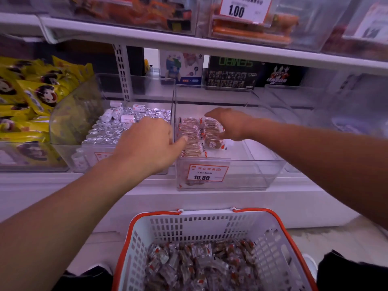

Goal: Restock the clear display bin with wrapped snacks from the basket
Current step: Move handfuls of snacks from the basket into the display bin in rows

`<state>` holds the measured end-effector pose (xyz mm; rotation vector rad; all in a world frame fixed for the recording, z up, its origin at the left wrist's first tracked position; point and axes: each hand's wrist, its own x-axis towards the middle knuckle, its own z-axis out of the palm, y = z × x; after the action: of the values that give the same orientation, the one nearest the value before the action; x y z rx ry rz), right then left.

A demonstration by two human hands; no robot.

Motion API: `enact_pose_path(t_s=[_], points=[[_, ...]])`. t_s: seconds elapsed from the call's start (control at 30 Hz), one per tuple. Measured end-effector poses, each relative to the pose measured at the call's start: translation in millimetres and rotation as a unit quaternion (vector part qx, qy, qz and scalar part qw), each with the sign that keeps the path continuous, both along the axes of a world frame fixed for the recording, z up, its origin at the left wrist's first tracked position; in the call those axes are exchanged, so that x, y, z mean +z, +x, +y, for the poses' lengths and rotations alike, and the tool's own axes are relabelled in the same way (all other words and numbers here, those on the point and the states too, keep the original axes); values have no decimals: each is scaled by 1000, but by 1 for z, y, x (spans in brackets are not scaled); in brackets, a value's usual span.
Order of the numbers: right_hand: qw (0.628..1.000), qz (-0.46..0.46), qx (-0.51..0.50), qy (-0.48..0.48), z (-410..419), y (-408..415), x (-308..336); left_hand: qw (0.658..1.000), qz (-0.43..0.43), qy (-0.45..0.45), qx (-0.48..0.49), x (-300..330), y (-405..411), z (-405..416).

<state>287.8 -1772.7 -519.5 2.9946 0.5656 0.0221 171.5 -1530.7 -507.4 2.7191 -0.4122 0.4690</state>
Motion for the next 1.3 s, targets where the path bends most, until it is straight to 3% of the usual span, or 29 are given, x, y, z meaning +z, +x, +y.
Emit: enact_pose_path(t_s=[0.13,0.23,0.33,0.4,0.47,0.53,0.57,0.63,0.7,0.8,0.87,1.03,1.23,1.3], points=[[999,-17,-16,45,2,-20,11,999,-44,-23,-12,5,-5,0],[982,-132,4,133,9,-49,28,990,-38,-55,-128,11,-15,3],[885,-349,91,296,17,-108,18,937,215,-1,-274,0,-30,0],[841,-365,120,381,25,-151,-22,890,347,147,-258,-29,-38,-14],[886,-258,87,375,33,-179,-90,841,438,253,-194,-74,-46,-28],[961,-26,10,276,35,-201,-166,795,517,284,-139,-125,-59,-36],[969,107,-31,223,33,-214,-200,781,538,291,-126,-153,-66,-36],[933,322,-91,132,20,-244,-264,778,546,293,-101,-211,-86,-33],[891,421,-144,86,1,-274,-309,778,570,261,-46,-266,-111,-34],[843,476,-218,123,-23,-298,-348,762,627,158,36,-328,-153,-44],[828,487,-241,135,-28,-299,-361,770,623,103,89,-357,-174,-52],[828,475,-233,186,-8,-295,-384,782,608,55,125,-394,-179,-62],[845,484,-175,146,6,-289,-388,785,599,-33,155,-407,-171,-63],[858,479,-135,123,6,-287,-388,801,579,19,151,-408,-168,-63]])
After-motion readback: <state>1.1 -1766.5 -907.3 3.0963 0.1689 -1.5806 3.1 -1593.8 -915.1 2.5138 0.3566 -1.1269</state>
